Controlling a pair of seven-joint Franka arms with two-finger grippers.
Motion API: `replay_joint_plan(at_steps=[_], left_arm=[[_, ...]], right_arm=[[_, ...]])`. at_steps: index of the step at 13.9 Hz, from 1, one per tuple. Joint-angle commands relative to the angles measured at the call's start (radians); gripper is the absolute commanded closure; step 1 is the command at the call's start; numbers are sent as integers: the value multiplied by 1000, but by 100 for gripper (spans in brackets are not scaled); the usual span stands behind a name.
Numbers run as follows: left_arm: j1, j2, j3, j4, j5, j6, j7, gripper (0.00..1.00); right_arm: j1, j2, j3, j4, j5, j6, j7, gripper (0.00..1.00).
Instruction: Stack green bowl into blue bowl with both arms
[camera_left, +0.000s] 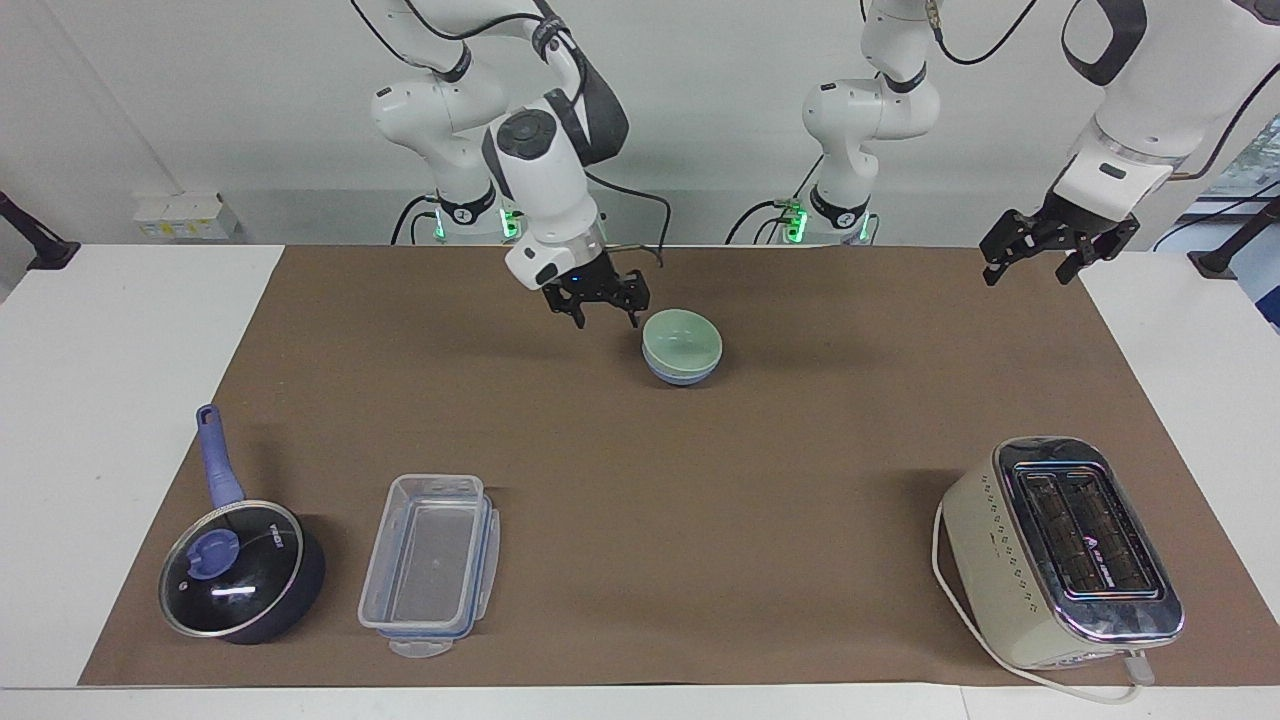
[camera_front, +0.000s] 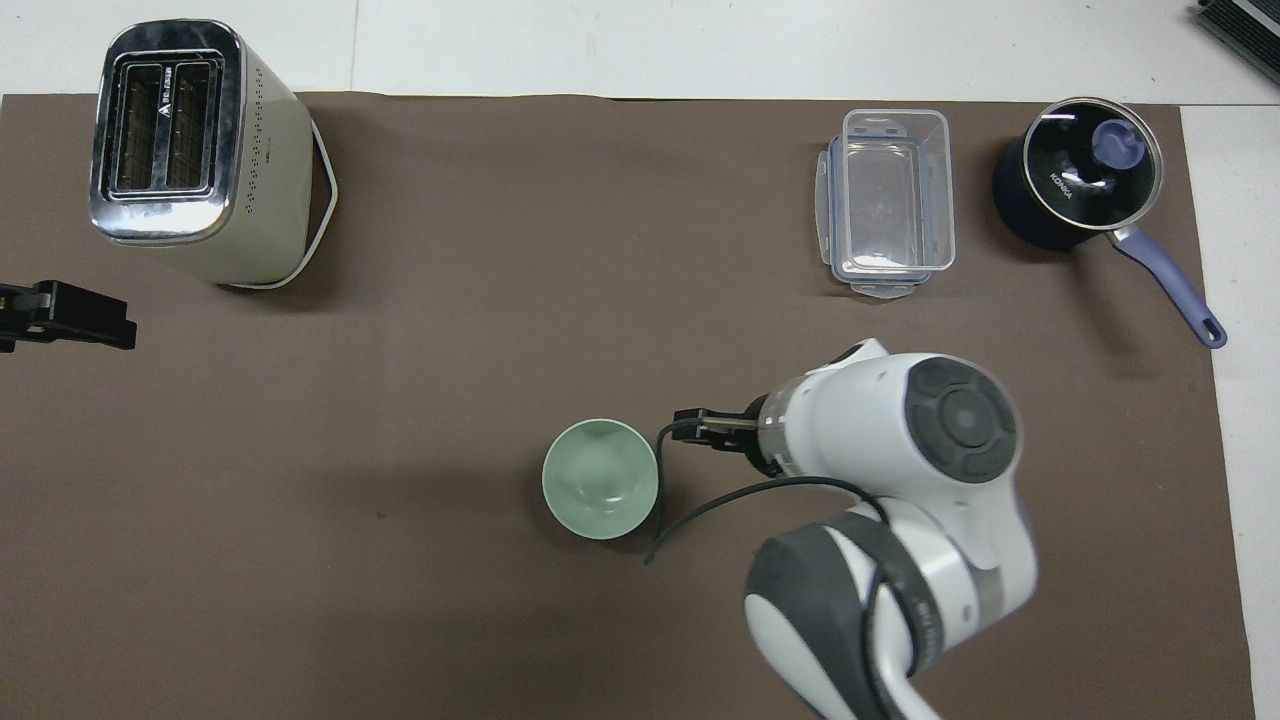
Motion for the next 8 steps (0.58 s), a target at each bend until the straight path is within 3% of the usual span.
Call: replay_joint_plan(at_steps=[1, 4, 8], left_arm=[[10, 9, -7, 20, 19, -22, 3, 0], [10, 9, -7, 20, 19, -22, 3, 0], [10, 9, -7, 20, 19, -22, 3, 0]], right_arm=[[-110, -38, 4, 52, -60, -94, -90, 0], [-214, -24, 10, 189, -186, -205, -108, 0], [-325, -10, 7, 345, -214, -349, -188, 0]])
